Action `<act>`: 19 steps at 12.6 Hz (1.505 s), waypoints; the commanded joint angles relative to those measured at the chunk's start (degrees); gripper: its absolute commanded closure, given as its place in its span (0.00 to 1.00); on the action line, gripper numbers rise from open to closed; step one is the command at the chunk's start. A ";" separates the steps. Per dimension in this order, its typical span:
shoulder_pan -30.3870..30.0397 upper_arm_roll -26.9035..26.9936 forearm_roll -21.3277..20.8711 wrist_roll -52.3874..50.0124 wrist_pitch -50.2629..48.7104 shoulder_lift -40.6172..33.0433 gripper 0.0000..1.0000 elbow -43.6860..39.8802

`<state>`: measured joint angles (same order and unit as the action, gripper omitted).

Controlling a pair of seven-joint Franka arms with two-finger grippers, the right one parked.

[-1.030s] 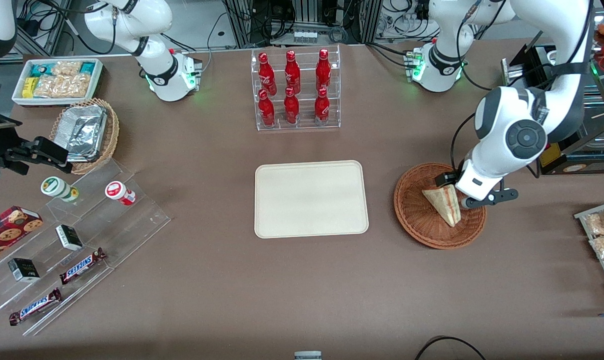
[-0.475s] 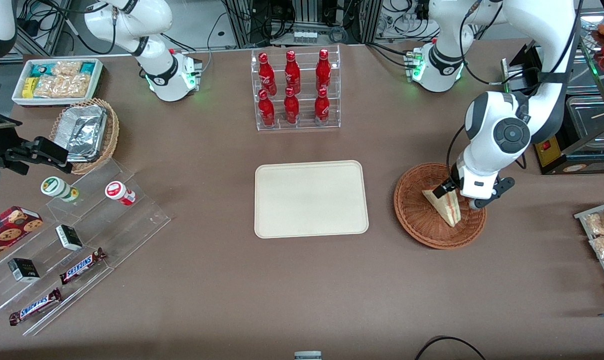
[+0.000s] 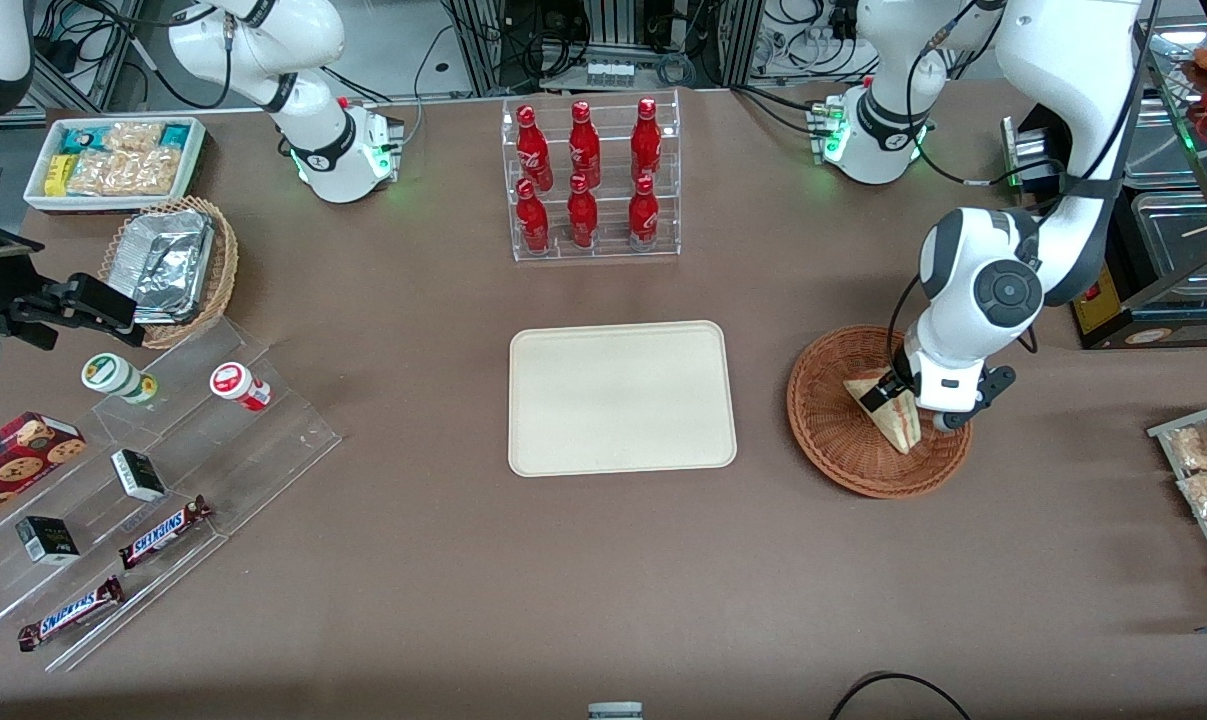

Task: Place sandwich from basket to tray
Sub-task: 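Close the left gripper on the sandwich and lift it from the basket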

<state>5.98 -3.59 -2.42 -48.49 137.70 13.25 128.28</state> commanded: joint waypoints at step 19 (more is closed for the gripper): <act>16.59 -1.95 1.18 5.36 -30.21 10.21 0.99 -30.97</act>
<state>19.63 -6.09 -2.08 -40.37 109.38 19.80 102.33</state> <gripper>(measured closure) 0.863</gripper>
